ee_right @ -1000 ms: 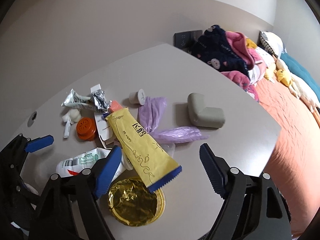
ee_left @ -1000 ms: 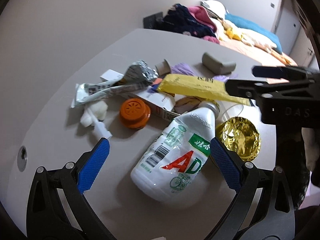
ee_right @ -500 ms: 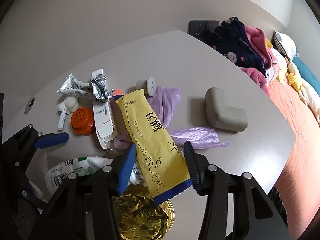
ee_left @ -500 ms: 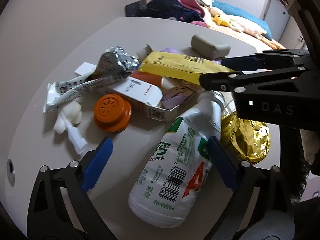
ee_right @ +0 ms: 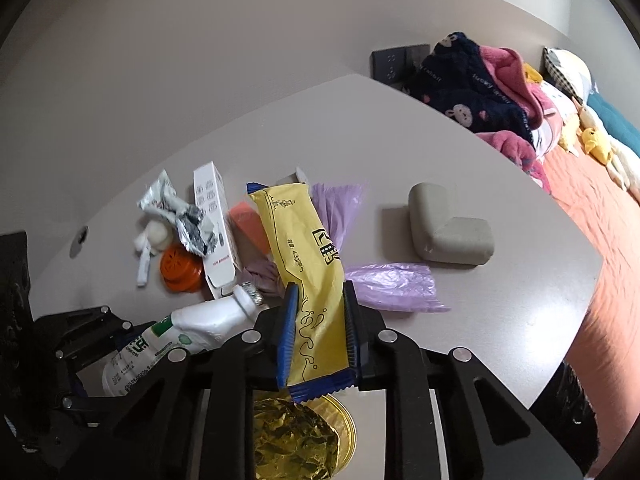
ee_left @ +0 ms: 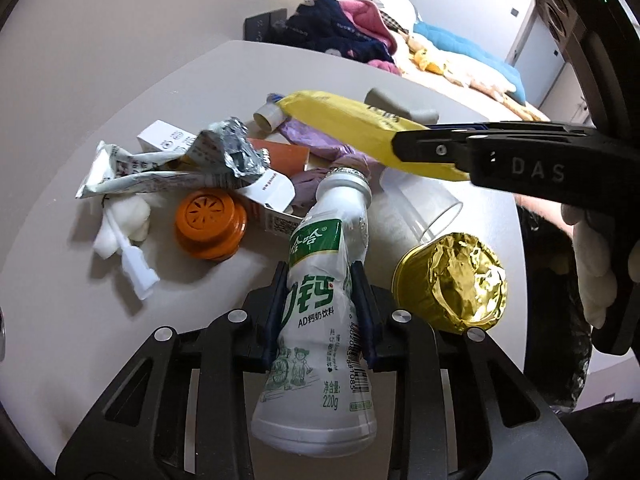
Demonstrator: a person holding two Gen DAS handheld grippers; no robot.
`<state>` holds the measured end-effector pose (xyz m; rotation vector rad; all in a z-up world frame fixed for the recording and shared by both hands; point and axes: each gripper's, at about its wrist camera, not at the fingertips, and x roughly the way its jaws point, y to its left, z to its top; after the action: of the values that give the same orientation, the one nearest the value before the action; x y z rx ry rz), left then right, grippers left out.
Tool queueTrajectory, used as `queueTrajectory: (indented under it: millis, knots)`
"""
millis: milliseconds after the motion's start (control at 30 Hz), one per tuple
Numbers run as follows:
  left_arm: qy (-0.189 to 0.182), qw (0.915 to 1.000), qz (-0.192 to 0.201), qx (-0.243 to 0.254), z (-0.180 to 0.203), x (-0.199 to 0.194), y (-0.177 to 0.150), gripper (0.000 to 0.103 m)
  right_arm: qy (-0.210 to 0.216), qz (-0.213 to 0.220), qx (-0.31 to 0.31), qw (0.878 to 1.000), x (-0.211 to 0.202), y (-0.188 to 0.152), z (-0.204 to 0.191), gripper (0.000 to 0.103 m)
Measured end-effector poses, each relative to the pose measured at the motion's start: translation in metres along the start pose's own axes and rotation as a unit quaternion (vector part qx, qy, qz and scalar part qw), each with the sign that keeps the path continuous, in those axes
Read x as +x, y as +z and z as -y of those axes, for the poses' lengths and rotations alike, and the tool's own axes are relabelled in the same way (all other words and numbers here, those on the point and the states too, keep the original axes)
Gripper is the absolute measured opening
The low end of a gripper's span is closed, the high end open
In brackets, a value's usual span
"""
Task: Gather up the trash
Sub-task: 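Grasp the white AD milk bottle with the left tool while the right tool grasps the yellow wrapper, then carry bottle and wrapper over the black bin and open both tools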
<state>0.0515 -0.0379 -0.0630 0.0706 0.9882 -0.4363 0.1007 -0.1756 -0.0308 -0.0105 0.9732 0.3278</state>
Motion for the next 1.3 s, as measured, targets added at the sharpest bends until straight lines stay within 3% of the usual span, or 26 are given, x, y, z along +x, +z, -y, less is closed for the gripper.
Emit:
queueTrajectory:
  millis: [300, 600, 1000, 1300]
  knots:
    - [0.0, 0.9995, 0.028, -0.014, 0.007, -0.026, 0.004, 0.031, 0.011, 0.028, 0.024, 0.999, -0.031, -0.001, 0.012, 0.023]
    - [-0.023, 0.9984, 0.051, -0.001, 0.031, -0.047, 0.013, 0.031, 0.009, 0.056, 0.048, 0.997, -0.069, -0.018, 0.03, 0.023]
    - [-0.072, 0.995, 0.053, 0.045, 0.09, -0.049, 0.018, 0.031, -0.013, 0.079, 0.094, 0.992, -0.117, -0.055, 0.073, 0.023]
    - [-0.114, 0.9875, 0.049, 0.097, 0.148, -0.045, 0.019, 0.031, -0.032, 0.101, 0.144, 0.984, -0.156, -0.089, 0.113, 0.023]
